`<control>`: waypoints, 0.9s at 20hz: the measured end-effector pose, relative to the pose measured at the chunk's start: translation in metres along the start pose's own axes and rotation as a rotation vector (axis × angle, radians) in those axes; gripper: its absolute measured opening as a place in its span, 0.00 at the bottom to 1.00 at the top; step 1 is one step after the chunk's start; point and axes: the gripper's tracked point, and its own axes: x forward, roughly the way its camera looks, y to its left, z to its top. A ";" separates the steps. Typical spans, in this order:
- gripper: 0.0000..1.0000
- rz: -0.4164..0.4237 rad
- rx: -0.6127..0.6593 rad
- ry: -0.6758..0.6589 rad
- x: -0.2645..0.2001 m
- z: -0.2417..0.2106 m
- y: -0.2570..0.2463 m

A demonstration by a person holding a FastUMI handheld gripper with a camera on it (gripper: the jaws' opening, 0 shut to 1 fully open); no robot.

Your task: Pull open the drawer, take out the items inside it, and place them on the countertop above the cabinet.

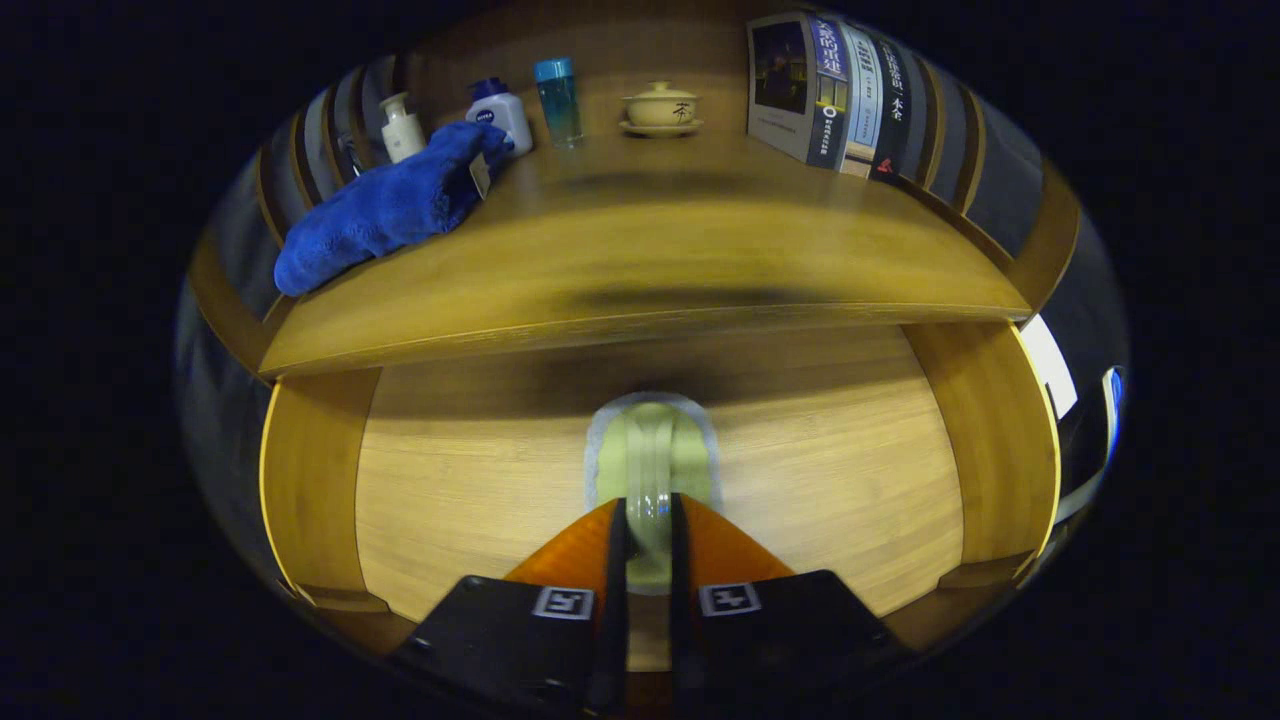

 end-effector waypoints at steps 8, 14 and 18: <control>0.18 0.042 0.026 -0.105 -0.050 0.009 -0.012; 0.18 0.070 -0.035 -0.236 -0.126 0.040 -0.012; 0.18 0.045 -0.088 -0.326 -0.154 0.098 -0.007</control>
